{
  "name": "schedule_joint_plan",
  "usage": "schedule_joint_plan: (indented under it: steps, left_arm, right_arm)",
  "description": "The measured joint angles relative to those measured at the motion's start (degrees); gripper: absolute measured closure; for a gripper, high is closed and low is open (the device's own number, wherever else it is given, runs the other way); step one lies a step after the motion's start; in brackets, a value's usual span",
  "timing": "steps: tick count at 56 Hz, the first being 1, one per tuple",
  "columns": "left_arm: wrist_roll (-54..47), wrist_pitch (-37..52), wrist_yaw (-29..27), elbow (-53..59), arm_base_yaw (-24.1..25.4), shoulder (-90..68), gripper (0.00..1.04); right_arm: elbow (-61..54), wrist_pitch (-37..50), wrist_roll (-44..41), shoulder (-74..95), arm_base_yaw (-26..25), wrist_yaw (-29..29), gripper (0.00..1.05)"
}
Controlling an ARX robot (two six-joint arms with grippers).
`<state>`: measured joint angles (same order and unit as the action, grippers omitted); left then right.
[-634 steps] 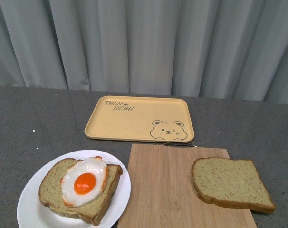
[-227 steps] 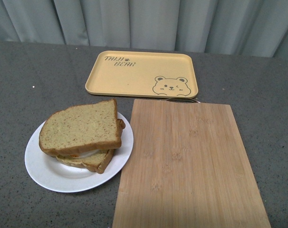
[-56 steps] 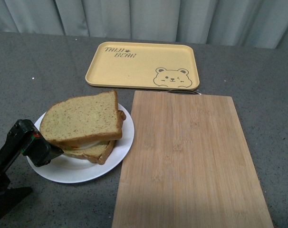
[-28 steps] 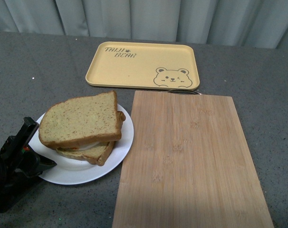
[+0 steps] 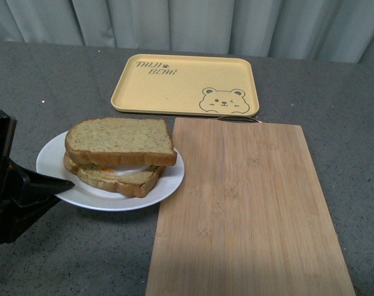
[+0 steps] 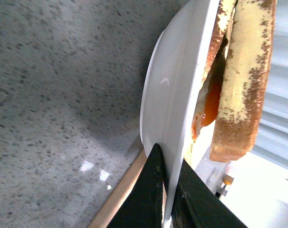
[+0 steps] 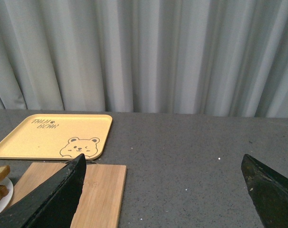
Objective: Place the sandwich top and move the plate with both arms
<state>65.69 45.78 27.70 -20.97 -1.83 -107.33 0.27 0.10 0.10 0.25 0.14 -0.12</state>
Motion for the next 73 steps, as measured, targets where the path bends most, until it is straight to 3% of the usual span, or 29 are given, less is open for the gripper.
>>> schedule_joint_plan:
  steps: [7,17,29,49,73]
  left_arm:
    - [4.1,3.1,2.9,0.1,-0.9,2.4,1.01]
    - [7.0,2.0,1.6,-5.3,-3.1,2.3,1.01]
    - [8.1,-1.9,-0.8,-21.3,-6.5,-7.0,1.01]
    - [8.0,-15.6,-2.1,-50.1,-9.7,-23.8,1.01]
    - [8.3,-17.5,-1.5,-59.1,-9.8,-30.8,1.01]
  right_arm:
    - [0.0,0.0,0.0,0.0,0.0,0.0,0.09]
    - [0.0,0.0,0.0,0.0,0.0,0.0,0.09]
    - [0.0,0.0,0.0,0.0,0.0,0.0,0.09]
    - [0.0,0.0,0.0,0.0,0.0,0.0,0.09]
    - [0.0,0.0,0.0,0.0,0.0,0.0,0.09]
